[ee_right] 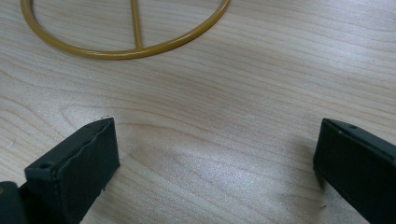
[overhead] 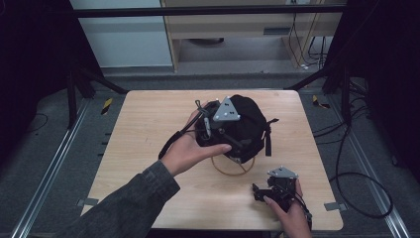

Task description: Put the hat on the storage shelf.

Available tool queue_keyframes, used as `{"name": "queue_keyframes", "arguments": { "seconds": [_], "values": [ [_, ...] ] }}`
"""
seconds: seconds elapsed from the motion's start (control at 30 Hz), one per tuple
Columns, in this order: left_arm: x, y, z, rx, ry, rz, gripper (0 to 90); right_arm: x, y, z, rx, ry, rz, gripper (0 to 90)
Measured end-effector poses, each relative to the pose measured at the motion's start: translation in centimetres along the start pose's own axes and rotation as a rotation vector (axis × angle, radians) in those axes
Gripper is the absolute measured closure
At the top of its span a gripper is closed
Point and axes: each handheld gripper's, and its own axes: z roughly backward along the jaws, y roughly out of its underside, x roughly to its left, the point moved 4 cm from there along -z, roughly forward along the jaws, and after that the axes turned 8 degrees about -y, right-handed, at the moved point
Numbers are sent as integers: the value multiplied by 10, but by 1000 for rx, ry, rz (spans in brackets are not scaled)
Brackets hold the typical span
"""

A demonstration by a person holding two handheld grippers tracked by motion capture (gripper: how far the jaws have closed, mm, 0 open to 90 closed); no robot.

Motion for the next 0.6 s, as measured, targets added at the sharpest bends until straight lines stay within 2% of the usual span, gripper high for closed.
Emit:
{"name": "queue_keyframes", "arguments": {
  "seconds": [0.2,0.47,0.6],
  "values": [
    [2,11,10,-3,-8,22,45,0,0,0,1,-2,-5,3],
    [12,25,30,-9,-38,53,44,0,0,0,-1,2,6,4],
    [18,31,40,-16,-48,70,44,1,0,1,0,0,-5,4]
  ]
}}
